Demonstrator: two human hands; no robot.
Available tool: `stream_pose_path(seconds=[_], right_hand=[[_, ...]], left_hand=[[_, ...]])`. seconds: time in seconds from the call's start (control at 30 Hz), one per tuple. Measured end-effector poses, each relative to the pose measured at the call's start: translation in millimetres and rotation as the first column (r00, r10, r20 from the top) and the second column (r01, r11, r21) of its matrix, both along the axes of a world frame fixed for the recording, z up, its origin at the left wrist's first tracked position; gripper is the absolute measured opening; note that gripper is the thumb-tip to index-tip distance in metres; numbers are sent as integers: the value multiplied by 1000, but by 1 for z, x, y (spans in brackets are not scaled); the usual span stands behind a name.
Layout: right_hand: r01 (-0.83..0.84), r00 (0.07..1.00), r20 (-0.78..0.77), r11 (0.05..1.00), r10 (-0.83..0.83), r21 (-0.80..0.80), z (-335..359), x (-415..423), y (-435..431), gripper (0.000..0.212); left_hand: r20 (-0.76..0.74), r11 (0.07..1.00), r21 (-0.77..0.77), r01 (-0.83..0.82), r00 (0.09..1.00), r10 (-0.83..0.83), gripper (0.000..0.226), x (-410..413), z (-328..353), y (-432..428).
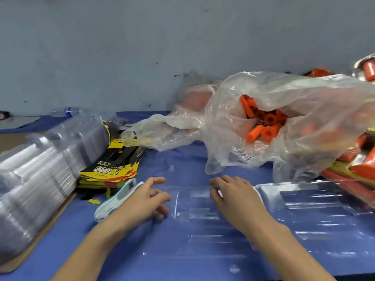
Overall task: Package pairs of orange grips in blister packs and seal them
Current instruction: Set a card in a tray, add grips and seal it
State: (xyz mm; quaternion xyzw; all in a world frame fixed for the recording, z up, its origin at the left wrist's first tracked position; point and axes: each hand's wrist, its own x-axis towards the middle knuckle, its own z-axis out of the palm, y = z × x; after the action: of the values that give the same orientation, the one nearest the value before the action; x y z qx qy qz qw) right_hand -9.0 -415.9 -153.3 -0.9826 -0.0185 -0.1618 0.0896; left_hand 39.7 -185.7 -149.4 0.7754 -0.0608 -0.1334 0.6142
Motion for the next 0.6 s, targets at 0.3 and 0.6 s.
stream_pose_path(seconds=[0.3,0.6], right_hand=[[-33,996,-79,999,31,-25,2,5,3,34],[-82,996,-27,993,85,86,8,0,-1,35]], left_hand=[[202,986,143,-82,978,52,36,-11,4,20],[527,391,787,-476,850,-26,50,35,9,100]])
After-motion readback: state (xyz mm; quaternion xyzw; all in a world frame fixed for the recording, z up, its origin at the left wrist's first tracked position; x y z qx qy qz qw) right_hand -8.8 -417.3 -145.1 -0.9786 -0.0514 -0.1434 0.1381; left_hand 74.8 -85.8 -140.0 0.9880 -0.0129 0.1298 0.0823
